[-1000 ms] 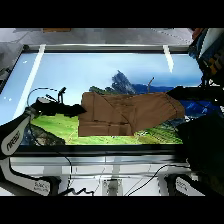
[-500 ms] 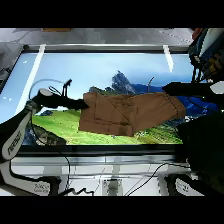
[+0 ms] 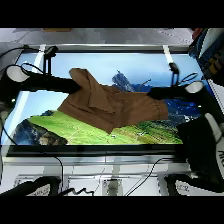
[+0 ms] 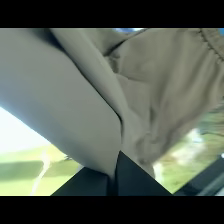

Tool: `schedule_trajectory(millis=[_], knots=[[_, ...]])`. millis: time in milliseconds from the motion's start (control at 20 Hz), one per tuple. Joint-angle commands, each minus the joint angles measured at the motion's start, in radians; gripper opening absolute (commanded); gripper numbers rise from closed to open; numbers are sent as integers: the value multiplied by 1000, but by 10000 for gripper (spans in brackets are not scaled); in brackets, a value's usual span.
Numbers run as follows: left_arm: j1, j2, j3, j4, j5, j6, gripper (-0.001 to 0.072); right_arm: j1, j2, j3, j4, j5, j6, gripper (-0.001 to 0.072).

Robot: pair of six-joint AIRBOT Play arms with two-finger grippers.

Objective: Fold the clothes and pants, and hang the long-sleeved shirts on hangers.

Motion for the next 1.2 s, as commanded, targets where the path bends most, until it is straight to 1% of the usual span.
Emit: schedule_trajectory(millis=[0, 150, 250, 350, 450, 550, 600, 700, 800, 850, 900, 1000, 1150], knots=[[-27, 50, 11, 254, -35, -194, 18, 159, -73, 0, 2, -90, 77, 35], [-26, 50, 18, 428, -87, -359, 18, 255, -82, 4, 2, -133, 77, 35], [-27, 51, 34, 430, -87, -429, 19, 281, -82, 10, 3, -135, 78, 35], [-42, 51, 55, 423, -92, -433, 19, 291, -82, 9, 1, -148, 100, 35], [-68, 51, 80, 410, -97, -435, 19, 291, -85, 10, 2, -178, 166, 35], [-93, 51, 92, 317, -75, -444, 21, 294, -105, 10, 13, -208, 231, 34], [-104, 51, 92, 268, -59, -444, 21, 301, -121, 10, 29, -224, 247, 34], [-130, 50, 92, 237, -20, -444, 21, 335, -172, 10, 92, -282, 261, 34], [-143, 50, 92, 237, 32, -444, 22, 387, -240, 10, 218, -363, 261, 34], [-146, 50, 92, 233, 57, -444, 22, 412, -277, 23, 272, -381, 260, 33], [-146, 50, 92, 229, 82, -444, 22, 443, -325, 58, 301, -381, 260, 34], [-148, 50, 92, 229, 113, -444, 22, 507, -422, 161, 311, -375, 261, 34], [-154, 50, 92, 229, 140, -444, 23, 591, -553, 332, 311, -370, 323, 34]])
